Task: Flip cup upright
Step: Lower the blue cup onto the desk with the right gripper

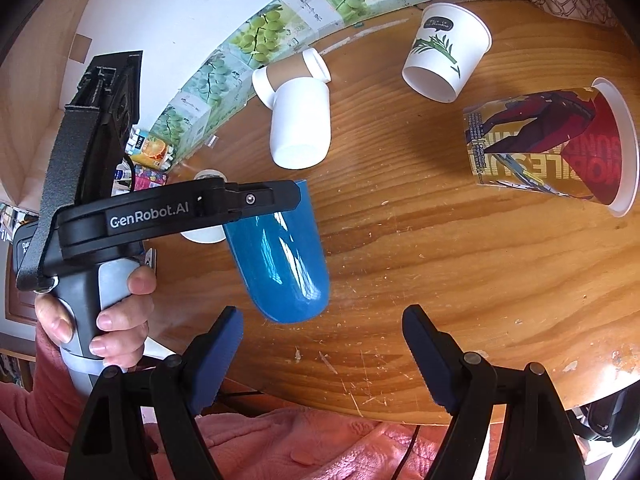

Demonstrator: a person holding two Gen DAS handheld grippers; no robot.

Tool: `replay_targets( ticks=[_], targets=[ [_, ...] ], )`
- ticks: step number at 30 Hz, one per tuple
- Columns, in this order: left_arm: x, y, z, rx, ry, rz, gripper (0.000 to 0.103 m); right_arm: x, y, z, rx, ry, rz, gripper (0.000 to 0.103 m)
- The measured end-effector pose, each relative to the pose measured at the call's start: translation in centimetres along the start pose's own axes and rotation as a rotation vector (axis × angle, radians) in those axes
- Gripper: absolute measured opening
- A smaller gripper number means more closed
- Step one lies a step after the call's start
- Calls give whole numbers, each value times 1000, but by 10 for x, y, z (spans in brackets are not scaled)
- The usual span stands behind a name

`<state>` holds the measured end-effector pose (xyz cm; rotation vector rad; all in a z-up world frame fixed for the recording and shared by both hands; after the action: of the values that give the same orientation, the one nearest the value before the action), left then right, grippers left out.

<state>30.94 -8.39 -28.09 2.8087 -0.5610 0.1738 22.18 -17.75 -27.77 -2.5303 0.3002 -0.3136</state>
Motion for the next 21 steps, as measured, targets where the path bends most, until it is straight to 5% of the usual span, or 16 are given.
replay_targets(
  ticks=[21],
  targets=[
    [-21, 8, -28, -24, 93, 132, 75, -31, -18, -15, -26, 98, 1, 82]
  ],
)
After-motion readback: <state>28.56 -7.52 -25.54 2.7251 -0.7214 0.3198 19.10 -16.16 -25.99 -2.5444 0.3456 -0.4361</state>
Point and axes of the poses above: each gripper's, at about its wrist camera, not at the fingertips, and z roughly the way its jaws point, y to its right, x to its top, the point moved 5 cm from there along z, roughly the way its jaws point, and after that the axes turned 4 degrees about z, right-handed, at the moved point
